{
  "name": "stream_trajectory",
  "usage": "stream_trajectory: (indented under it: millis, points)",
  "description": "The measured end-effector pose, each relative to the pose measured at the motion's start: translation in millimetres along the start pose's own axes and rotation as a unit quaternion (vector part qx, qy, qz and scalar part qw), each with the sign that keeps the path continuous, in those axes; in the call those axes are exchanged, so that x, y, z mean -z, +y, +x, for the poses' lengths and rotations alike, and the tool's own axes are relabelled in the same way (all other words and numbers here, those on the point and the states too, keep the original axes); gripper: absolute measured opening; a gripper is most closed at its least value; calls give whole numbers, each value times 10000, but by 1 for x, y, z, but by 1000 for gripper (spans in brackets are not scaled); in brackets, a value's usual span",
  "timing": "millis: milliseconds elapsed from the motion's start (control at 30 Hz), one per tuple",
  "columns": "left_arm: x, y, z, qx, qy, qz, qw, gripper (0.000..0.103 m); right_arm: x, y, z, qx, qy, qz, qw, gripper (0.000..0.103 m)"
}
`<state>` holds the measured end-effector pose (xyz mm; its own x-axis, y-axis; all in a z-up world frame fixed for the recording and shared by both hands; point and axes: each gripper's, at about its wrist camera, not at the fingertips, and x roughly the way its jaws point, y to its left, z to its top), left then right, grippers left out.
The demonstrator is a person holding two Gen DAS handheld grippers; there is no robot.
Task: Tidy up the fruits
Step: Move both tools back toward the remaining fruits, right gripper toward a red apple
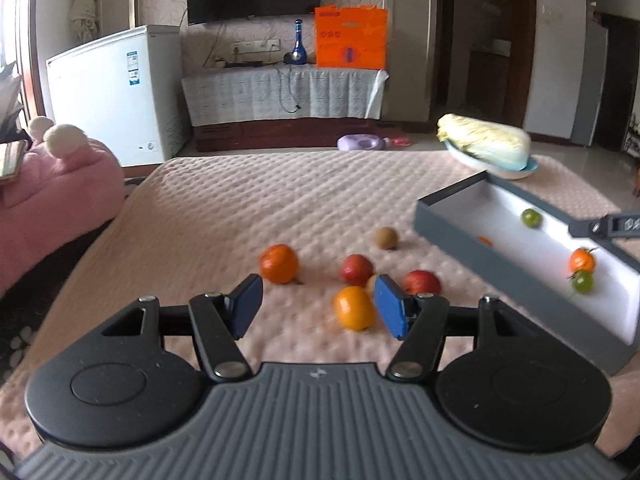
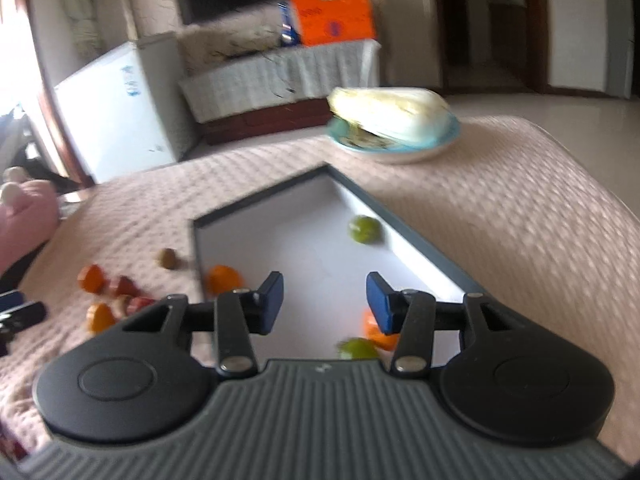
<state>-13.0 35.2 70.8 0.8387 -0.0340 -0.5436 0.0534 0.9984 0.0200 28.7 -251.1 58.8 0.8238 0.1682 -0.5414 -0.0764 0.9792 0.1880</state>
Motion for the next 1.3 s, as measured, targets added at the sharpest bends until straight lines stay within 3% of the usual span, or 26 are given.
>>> stream_trajectory:
  millis: [267, 467, 567, 1300]
  points:
    - [2, 9, 6, -86, 60, -80, 9999, 67, 1, 42, -4, -903, -277, -399, 9947, 48]
    - [6, 3, 10, 74, 144, -26, 9999, 67, 18, 88, 6, -1584, 22, -993, 9824, 48]
    - [7, 3, 15, 158, 260, -79, 9995, 67, 25, 105, 12, -1630, 141, -1301, 9779, 47]
    - [15, 2, 29, 445, 386, -44, 9983, 66, 31, 121, 41, -1326, 451, -1412, 9800, 47]
